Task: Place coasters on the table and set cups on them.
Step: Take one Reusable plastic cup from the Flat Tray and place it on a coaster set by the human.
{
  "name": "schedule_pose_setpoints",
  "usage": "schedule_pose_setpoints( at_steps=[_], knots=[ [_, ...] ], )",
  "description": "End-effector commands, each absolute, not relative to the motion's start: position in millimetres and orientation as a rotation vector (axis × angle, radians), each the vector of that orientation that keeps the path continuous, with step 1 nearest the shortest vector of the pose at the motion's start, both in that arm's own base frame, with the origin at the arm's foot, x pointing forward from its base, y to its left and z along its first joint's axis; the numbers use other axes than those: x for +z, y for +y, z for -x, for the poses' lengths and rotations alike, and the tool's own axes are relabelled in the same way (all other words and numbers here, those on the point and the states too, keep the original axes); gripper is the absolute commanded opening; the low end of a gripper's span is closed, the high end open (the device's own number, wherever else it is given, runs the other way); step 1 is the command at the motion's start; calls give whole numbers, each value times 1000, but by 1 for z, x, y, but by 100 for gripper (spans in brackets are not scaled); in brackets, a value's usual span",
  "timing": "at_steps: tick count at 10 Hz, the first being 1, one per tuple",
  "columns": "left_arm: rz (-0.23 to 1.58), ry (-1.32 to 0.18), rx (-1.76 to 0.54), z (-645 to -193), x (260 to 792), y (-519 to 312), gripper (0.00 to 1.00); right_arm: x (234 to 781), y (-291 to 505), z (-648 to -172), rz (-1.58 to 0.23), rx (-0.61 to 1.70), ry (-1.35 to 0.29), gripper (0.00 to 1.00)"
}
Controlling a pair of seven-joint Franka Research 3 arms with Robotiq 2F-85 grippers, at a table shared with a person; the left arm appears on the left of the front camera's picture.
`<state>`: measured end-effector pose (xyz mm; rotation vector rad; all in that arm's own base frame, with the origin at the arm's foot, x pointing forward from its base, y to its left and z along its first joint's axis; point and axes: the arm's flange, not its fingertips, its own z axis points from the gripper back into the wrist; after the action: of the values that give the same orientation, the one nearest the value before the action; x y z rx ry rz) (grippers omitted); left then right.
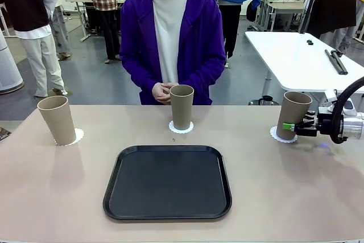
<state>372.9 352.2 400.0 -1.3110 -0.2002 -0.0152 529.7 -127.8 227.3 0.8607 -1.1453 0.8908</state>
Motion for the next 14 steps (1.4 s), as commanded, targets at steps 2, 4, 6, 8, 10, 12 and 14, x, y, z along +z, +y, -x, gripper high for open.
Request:
schedule_pose_setpoints(
  at_steps=[2,4,6,8,10,12,14],
  knots=[
    [1304,-197,-7,-372,402,352,100,222,-124,-536,-890,903,-1085,82],
    [1304,-197,-7,-372,402,352,100,218,-125,-536,-888,900,-1076,82],
    [1304,-197,-7,-372,402,352,100,219,-125,-536,-887,898,-1062,100],
    [1304,-197,-7,-372,402,352,100,219,-125,-536,-874,901,-1051,100],
    [1304,-197,-7,-372,402,352,100,220,-124,-534,-871,911,-1039,100],
    [1304,-197,-7,-372,402,352,100,220,-124,-534,-866,922,-1030,100],
    [1304,-197,-7,-372,402,352,100,220,-125,-533,-857,931,-1019,100]
  ],
)
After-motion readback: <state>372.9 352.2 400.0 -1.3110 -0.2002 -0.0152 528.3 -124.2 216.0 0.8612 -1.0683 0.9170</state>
